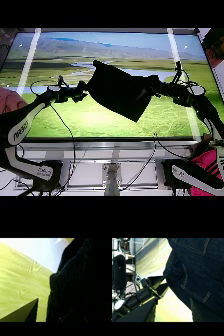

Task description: Fold the clothes and pants, and hang the long-sleeved shirts on hangers.

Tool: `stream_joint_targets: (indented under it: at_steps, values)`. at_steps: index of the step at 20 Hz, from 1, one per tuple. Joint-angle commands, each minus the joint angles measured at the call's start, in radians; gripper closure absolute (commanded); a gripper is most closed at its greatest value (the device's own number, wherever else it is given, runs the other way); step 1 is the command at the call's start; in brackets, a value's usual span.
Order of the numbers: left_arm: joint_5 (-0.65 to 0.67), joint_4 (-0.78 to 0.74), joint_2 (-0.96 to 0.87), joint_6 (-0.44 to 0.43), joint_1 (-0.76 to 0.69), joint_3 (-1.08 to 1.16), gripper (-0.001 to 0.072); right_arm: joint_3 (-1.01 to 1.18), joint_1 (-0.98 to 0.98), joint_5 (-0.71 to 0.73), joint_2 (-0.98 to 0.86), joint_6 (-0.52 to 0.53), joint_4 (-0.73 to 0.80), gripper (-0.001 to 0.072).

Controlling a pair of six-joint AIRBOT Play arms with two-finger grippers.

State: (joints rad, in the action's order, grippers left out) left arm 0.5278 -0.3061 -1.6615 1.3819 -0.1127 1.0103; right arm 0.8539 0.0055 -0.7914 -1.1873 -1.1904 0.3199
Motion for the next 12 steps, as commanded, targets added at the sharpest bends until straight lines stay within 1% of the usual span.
stream_joint_targets:
  at_steps: [1,3,4,5,6,7,8,9,10,11,12]
  values:
    - [-0.071,0.048,-0.041,-0.011,-0.005,0.008,0.0249,0.002,0.002,0.006,0.001,0.000,-0.002,0.0230]
    - [-0.080,0.047,-0.052,-0.011,-0.005,0.033,0.0256,0.002,0.002,0.006,0.001,0.000,-0.002,0.0230]
    - [-0.085,0.047,-0.056,-0.011,-0.005,0.047,0.0320,0.002,0.002,0.006,0.001,0.000,-0.002,0.0231]
    - [-0.088,0.047,-0.060,-0.011,-0.005,0.061,0.0365,0.002,0.002,0.007,0.001,0.000,-0.002,0.0231]
    - [-0.088,0.051,-0.062,-0.011,-0.005,0.074,0.0448,0.002,0.002,0.007,0.001,0.000,-0.002,0.0231]
    - [-0.092,0.059,-0.062,-0.011,-0.005,0.082,0.0588,0.002,0.002,0.007,0.001,0.000,-0.002,0.0231]
    - [-0.092,0.063,-0.062,-0.011,-0.005,0.087,0.0603,0.002,0.002,0.019,0.001,-0.001,-0.012,0.0232]
    - [-0.092,0.064,-0.062,-0.011,-0.005,0.088,0.0616,0.002,0.002,0.025,0.001,-0.001,-0.013,0.0305]
    - [-0.091,0.064,-0.062,-0.012,-0.005,0.088,0.0617,0.002,0.002,0.024,0.000,-0.002,0.005,0.0711]
    - [-0.090,0.064,-0.062,-0.024,-0.005,0.088,0.0617,0.001,0.002,0.025,0.000,-0.006,0.037,0.0694]
    - [-0.090,0.063,-0.062,-0.030,-0.006,0.088,0.0617,-0.009,0.002,0.022,0.001,-0.025,0.062,0.0696]
